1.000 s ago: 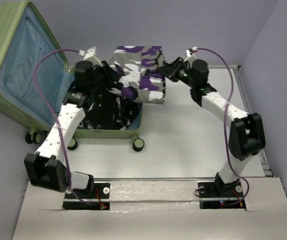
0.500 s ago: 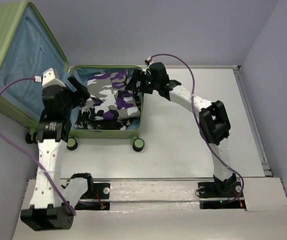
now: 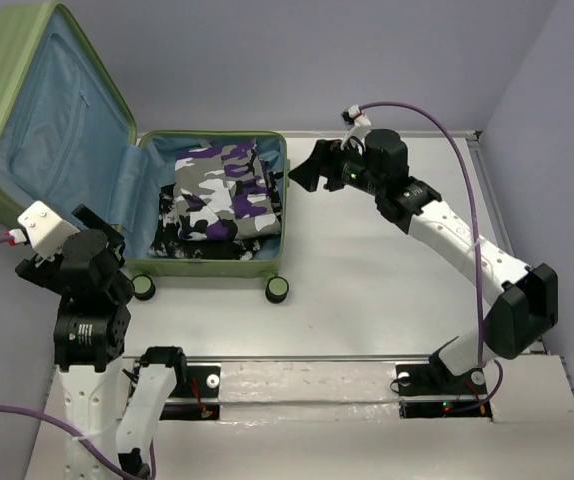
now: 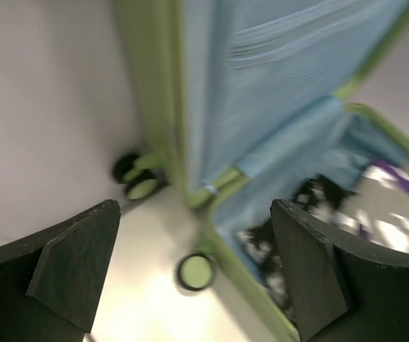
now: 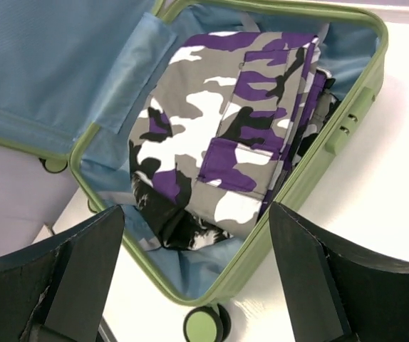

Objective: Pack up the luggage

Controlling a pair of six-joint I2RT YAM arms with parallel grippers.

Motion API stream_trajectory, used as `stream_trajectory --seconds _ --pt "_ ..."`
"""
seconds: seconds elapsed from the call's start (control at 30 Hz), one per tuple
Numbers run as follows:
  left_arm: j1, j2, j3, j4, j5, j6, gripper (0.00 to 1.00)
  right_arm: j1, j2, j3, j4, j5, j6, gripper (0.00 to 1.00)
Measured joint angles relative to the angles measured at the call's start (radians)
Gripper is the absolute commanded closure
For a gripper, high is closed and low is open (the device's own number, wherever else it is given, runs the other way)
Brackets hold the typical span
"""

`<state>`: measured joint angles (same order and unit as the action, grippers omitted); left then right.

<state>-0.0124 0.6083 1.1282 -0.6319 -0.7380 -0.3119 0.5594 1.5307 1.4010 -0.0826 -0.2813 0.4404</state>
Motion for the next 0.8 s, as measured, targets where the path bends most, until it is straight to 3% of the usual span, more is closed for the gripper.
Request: stream_trajectory --seconds 0.2,0.37,0.4,0.5,0.53,0.57,0.73,0.8 --pt "-0.004 0.132 -0.031 0.140 -0.344 0.175 0.12 0.001 -0.052 -0.163 0.038 -0.068 -0.027 0.08" --pt "0.041 0.389 0.082 0.227 -0.439 0.244 0.22 0.003 -0.053 -0.264 0.043 -0.111 -0.054 0.07" --pt "0.051 0.431 0.096 0.231 -0.444 0.246 0.26 0.003 -0.054 -0.274 0.045 -0.116 -0.057 0.07" --pt "0.095 0.556 0.152 0.221 -0.457 0.247 0.66 0.003 -0.060 -0.307 0.047 -0.130 -0.069 0.07" --pt "0.103 0.583 0.171 0.204 -0.473 0.244 0.84 0.003 -0.064 -0.318 0.052 -0.135 -0.072 0.07" --pt "0.109 0.601 0.189 0.188 -0.484 0.239 0.93 0.003 -0.065 -0.323 0.055 -0.138 -0.072 0.07" --pt "0.112 0.573 0.241 0.186 -0.442 0.197 0.94 0.003 -0.063 -0.335 0.075 -0.151 -0.073 0.07" --pt "0.038 0.517 0.198 0.253 -0.438 0.254 0.94 0.003 -0.060 -0.335 0.083 -0.154 -0.071 0.07"
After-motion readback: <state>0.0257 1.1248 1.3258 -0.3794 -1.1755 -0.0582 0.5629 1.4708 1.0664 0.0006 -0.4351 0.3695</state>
